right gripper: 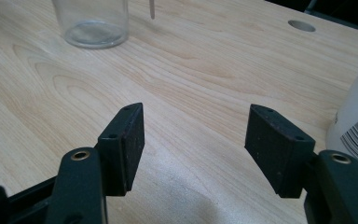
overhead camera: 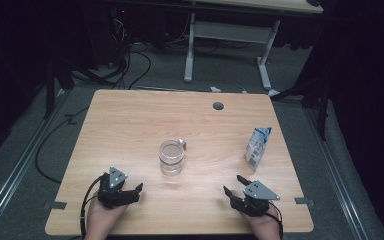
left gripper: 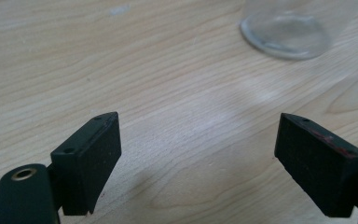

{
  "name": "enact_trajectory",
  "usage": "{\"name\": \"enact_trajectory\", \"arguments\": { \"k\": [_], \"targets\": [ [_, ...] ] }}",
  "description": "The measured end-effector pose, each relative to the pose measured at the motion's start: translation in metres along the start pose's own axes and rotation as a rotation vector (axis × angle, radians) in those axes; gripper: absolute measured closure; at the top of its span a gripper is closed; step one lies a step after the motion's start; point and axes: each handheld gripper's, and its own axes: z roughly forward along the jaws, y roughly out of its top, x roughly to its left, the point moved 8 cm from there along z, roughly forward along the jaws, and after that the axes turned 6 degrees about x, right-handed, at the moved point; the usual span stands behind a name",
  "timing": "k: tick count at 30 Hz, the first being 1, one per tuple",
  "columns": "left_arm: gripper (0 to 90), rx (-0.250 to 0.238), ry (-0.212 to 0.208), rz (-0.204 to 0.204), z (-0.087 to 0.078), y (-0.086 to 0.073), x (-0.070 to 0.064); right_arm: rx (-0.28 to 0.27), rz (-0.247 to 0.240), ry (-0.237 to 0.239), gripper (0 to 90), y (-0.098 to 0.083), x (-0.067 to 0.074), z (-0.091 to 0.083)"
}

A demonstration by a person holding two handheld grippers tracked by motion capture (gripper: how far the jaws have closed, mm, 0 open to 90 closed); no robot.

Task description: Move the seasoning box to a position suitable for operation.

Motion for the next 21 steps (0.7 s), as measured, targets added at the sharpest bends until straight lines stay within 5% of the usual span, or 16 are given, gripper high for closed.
{"name": "enact_trajectory", "arguments": {
  "k": [8,14,21],
  "targets": [
    [17.5,-0.031,-0.052,0.020,0.000,0.006,-0.010,-0.002,-0.001,-0.005,37.6,-0.001,-0.004,-0.003],
    [19.6,-0.081,-0.124,0.003,-0.003,0.011,-0.011,-0.006,0.030,-0.044,38.4,-0.004,-0.012,-0.008],
    [20.8,-0.113,-0.157,-0.044,-0.007,0.013,-0.010,0.003,0.033,-0.039,38.7,-0.004,-0.011,-0.005]
  ]
}}
